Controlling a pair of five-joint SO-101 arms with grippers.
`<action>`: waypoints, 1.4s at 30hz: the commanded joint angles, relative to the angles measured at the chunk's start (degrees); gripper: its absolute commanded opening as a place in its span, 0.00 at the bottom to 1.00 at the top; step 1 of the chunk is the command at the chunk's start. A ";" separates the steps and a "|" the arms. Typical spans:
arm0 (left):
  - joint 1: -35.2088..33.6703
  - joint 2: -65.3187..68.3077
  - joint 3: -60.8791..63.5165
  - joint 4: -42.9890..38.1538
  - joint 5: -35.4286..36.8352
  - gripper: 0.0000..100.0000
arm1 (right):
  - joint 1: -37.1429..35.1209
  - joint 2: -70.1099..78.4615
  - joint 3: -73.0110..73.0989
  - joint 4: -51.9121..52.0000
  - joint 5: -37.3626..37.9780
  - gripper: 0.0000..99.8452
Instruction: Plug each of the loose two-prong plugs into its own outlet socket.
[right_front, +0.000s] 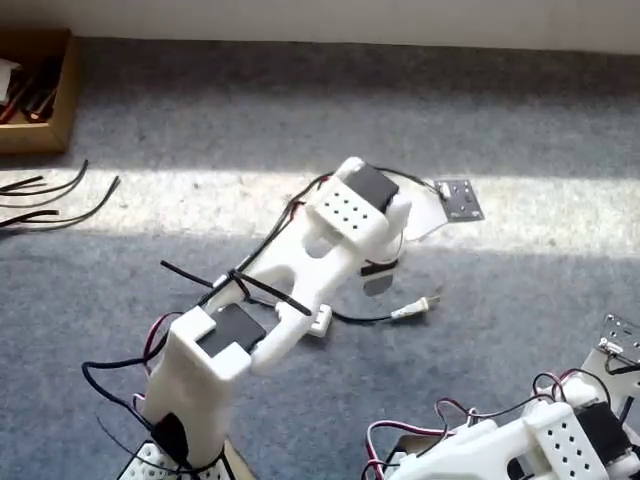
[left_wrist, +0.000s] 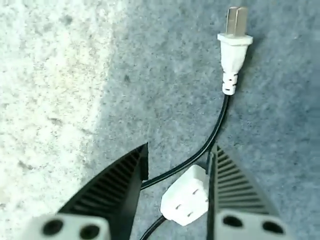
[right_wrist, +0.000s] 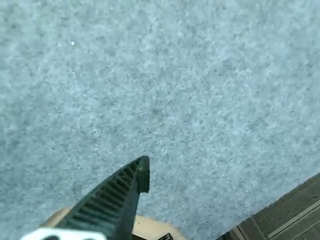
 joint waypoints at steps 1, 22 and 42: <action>-4.26 -4.18 -5.41 0.88 0.26 0.21 | -4.44 0.48 -5.32 0.66 0.00 0.67; -55.16 -30.64 18.77 11.52 -1.14 0.21 | -54.64 63.87 -72.84 26.33 -19.96 0.67; -56.31 -131.30 106.24 -15.82 1.76 0.21 | -66.24 41.63 -42.15 24.75 14.68 0.67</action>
